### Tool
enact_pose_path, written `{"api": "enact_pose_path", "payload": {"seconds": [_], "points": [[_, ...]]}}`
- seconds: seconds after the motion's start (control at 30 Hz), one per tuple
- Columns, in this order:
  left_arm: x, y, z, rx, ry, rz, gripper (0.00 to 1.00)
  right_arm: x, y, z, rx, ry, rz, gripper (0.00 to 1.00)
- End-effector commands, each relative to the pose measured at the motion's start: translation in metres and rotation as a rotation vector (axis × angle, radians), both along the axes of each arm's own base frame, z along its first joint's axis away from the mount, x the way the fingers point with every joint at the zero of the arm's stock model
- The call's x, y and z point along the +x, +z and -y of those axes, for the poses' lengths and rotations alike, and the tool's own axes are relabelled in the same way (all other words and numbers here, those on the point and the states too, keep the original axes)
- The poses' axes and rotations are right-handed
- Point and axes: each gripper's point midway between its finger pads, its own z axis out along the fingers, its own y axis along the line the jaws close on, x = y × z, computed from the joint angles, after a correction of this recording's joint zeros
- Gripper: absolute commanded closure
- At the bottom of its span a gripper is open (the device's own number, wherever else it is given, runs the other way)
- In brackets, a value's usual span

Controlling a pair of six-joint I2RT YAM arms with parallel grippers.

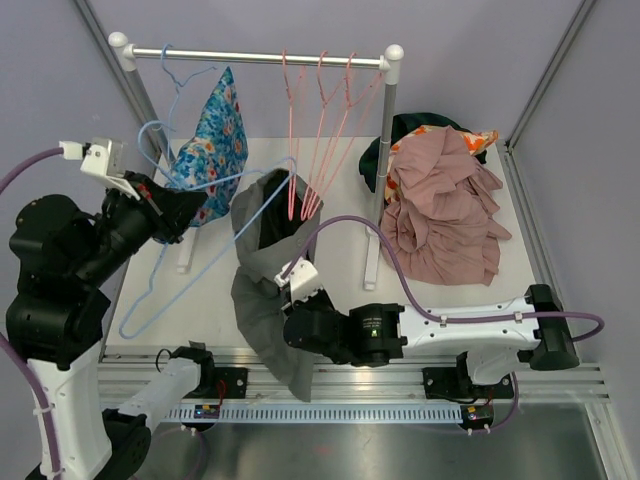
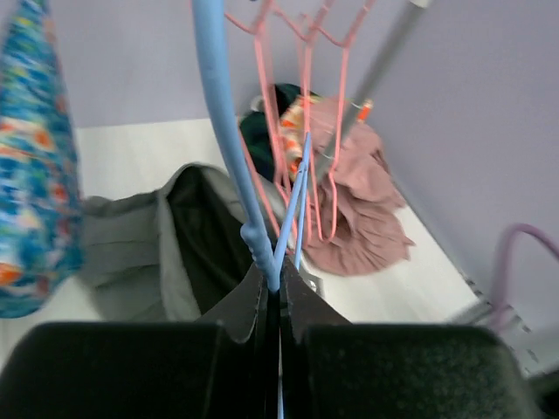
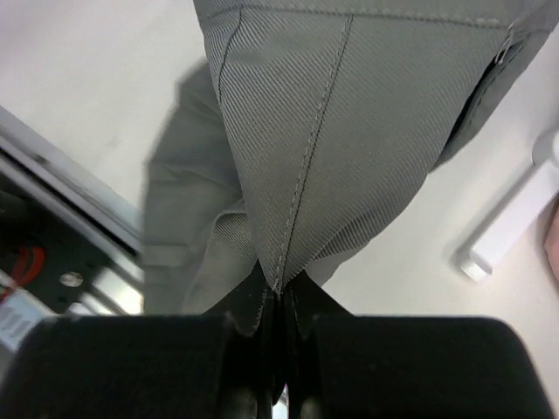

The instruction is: Remove the skirt from the hanger

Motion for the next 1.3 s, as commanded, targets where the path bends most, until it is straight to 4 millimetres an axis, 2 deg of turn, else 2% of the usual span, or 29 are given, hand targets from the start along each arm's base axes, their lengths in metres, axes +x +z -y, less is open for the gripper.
{"api": "enact_pose_path", "payload": {"seconds": [0.0, 0.1, 0.13, 0.2, 0.23, 0.27, 0.3, 0.33, 0.37, 0.4, 0.43, 0.5, 0.53, 0.57, 0.6, 0.67, 0.7, 0.8, 0.83, 0.9, 0.93, 1.0, 1.03, 1.07, 1.1, 1.13, 1.17, 1.23, 1.27], "points": [[-0.005, -0.017, 0.033, -0.085, -0.192, -0.061, 1.0, 0.003, -0.026, 0.002, 0.059, -0.014, -0.102, 1.0], [0.002, -0.042, 0.015, -0.022, -0.079, -0.119, 1.0, -0.001, -0.027, 0.003, 0.051, -0.014, -0.136, 1.0], [0.007, -0.045, 0.002, 0.003, 0.004, -0.12, 1.0, -0.005, -0.025, 0.003, 0.056, -0.008, -0.148, 1.0], [0.009, -0.05, -0.012, 0.045, 0.074, -0.122, 1.0, -0.008, -0.021, 0.015, 0.07, -0.042, -0.16, 1.0], [0.012, -0.051, -0.021, 0.06, 0.127, -0.122, 1.0, -0.007, -0.021, 0.024, 0.074, -0.076, -0.162, 1.0], [0.012, -0.051, -0.024, 0.069, 0.14, -0.12, 1.0, 0.003, -0.014, 0.05, 0.053, -0.155, -0.126, 1.0], [0.011, -0.051, -0.026, 0.073, 0.152, -0.114, 1.0, 0.007, -0.008, 0.063, 0.092, -0.23, -0.132, 1.0], [0.012, -0.049, -0.028, 0.073, 0.164, -0.1, 1.0, 0.018, 0.018, 0.08, 0.144, -0.297, -0.081, 1.0], [0.013, -0.049, -0.028, 0.071, 0.166, -0.098, 1.0, 0.022, 0.026, 0.098, 0.118, -0.33, -0.05, 1.0], [0.014, -0.05, -0.028, 0.069, 0.168, -0.097, 1.0, 0.026, 0.04, 0.107, 0.145, -0.356, -0.027, 1.0], [0.016, -0.052, -0.027, 0.068, 0.165, -0.099, 1.0, 0.034, 0.073, 0.119, 0.214, -0.387, 0.017, 1.0], [0.02, -0.05, -0.025, 0.057, 0.16, -0.09, 1.0, 0.045, 0.102, 0.136, 0.213, -0.403, 0.082, 1.0], [0.023, -0.054, -0.023, 0.058, 0.153, -0.104, 1.0, 0.05, 0.126, 0.144, 0.255, -0.413, 0.098, 1.0], [0.026, -0.055, -0.022, 0.057, 0.15, -0.11, 1.0, 0.058, 0.138, 0.147, 0.23, -0.4, 0.134, 1.0], [0.028, -0.056, -0.021, 0.06, 0.147, -0.117, 1.0, 0.074, 0.146, 0.158, 0.222, -0.436, 0.153, 1.0], [0.03, -0.056, -0.022, 0.067, 0.147, -0.112, 1.0, 0.092, 0.162, 0.166, 0.21, -0.426, 0.172, 1.0], [0.03, -0.057, -0.023, 0.072, 0.155, -0.108, 1.0, 0.112, 0.167, 0.184, 0.205, -0.487, 0.181, 1.0], [0.03, -0.055, -0.027, 0.096, 0.164, -0.092, 1.0, 0.133, 0.195, 0.196, 0.22, -0.483, 0.227, 1.0], [0.032, -0.057, -0.03, 0.106, 0.181, -0.095, 1.0, 0.143, 0.212, 0.21, 0.247, -0.523, 0.252, 1.0], [0.034, -0.062, -0.032, 0.114, 0.192, -0.104, 1.0, 0.16, 0.227, 0.21, 0.217, -0.511, 0.286, 1.0], [0.035, -0.063, -0.033, 0.115, 0.199, -0.104, 1.0, 0.17, 0.243, 0.207, 0.231, -0.513, 0.305, 1.0], [0.039, -0.064, -0.032, 0.112, 0.199, -0.104, 1.0, 0.187, 0.261, 0.218, 0.21, -0.545, 0.348, 1.0], [0.04, -0.065, -0.032, 0.113, 0.203, -0.107, 1.0, 0.189, 0.285, 0.224, 0.251, -0.554, 0.383, 1.0], [0.041, -0.065, -0.032, 0.115, 0.203, -0.109, 1.0, 0.204, 0.288, 0.222, 0.233, -0.562, 0.392, 1.0], [0.043, -0.065, -0.034, 0.12, 0.213, -0.113, 1.0, 0.211, 0.296, 0.226, 0.219, -0.568, 0.416, 1.0], [0.042, -0.065, -0.034, 0.12, 0.216, -0.112, 1.0, 0.218, 0.314, 0.226, 0.246, -0.571, 0.443, 1.0], [0.042, -0.064, -0.035, 0.123, 0.22, -0.109, 1.0, 0.227, 0.321, 0.24, 0.235, -0.604, 0.465, 1.0], [0.041, -0.065, -0.036, 0.124, 0.22, -0.105, 1.0, 0.242, 0.339, 0.244, 0.254, -0.607, 0.499, 1.0], [0.039, -0.066, -0.035, 0.124, 0.215, -0.105, 1.0, 0.25, 0.342, 0.251, 0.254, -0.62, 0.504, 1.0]]}}
